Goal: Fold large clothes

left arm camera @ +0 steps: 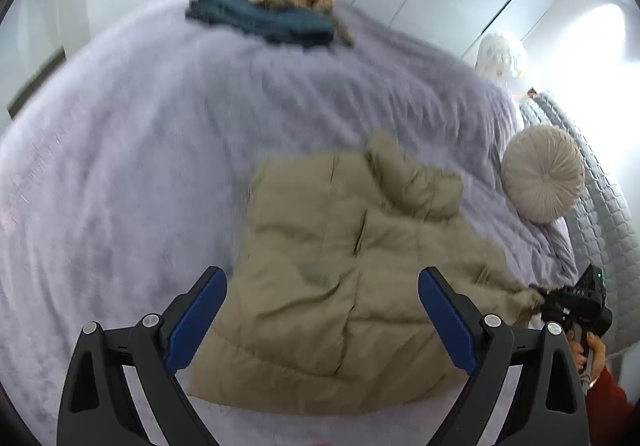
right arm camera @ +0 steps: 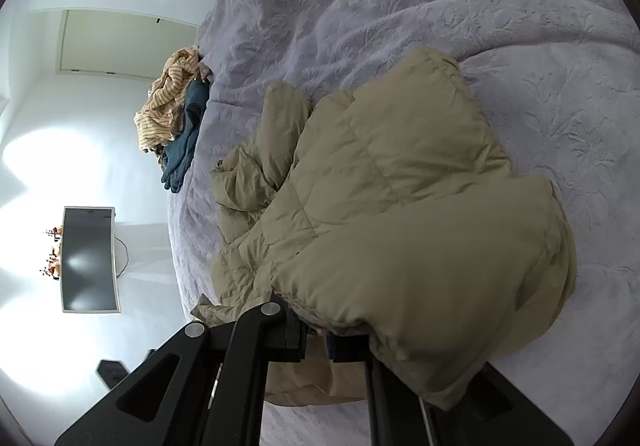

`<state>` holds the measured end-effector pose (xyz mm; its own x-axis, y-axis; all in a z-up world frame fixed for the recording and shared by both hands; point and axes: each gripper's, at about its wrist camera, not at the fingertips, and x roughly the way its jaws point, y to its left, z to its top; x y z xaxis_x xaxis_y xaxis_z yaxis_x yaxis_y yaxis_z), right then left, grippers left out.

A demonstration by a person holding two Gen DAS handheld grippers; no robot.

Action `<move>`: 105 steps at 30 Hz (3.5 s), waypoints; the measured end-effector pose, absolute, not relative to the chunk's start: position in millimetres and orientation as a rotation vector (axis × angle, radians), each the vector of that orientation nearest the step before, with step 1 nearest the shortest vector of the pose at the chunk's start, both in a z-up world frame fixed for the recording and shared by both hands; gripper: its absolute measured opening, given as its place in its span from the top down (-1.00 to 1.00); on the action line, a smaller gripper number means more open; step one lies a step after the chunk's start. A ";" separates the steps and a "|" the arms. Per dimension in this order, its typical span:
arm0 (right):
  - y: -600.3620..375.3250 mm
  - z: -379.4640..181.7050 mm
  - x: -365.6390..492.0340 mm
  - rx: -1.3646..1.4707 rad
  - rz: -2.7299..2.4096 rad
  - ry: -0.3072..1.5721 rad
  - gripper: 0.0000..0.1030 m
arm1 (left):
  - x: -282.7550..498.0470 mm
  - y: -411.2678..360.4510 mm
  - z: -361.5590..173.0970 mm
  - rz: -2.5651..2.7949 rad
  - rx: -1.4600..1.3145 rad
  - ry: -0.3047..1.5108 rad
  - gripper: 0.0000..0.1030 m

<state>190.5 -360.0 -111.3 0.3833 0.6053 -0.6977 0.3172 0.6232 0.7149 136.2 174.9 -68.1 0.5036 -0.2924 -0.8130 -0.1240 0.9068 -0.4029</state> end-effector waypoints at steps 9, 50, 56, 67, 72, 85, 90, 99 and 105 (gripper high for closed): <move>-357.5 -119.4 188.0 0.921 0.213 1.225 0.87 | 161.2 205.3 -177.6 -0.215 -0.704 1.309 -0.42; -332.5 -151.6 319.8 0.634 0.183 1.169 0.60 | 255.6 156.8 -115.5 0.102 -0.176 0.931 -0.46; -329.3 -131.7 305.4 0.624 0.163 1.083 -0.85 | 246.7 124.3 -105.1 -0.027 -0.123 0.946 -0.45; -248.7 -137.8 280.3 0.334 0.369 1.200 0.71 | 248.0 47.2 -151.9 -0.159 0.008 1.012 -0.33; -247.1 -171.3 299.5 0.305 0.312 1.158 0.82 | 284.5 59.9 -188.7 -0.044 -0.029 0.988 -0.33; -288.9 -177.8 337.5 0.367 0.235 1.121 0.95 | 311.9 77.1 -189.9 0.038 0.009 0.970 -0.33; -348.0 -185.1 339.2 0.427 0.090 1.131 0.95 | 321.1 122.0 -201.5 0.118 -0.083 1.017 -0.33; -358.6 -233.9 358.4 0.495 0.062 1.128 0.96 | 344.3 130.3 -238.5 0.132 -0.159 1.017 -0.36; -362.6 -246.6 364.0 0.531 0.058 1.112 0.96 | 351.3 128.7 -247.8 0.134 -0.176 1.012 -0.36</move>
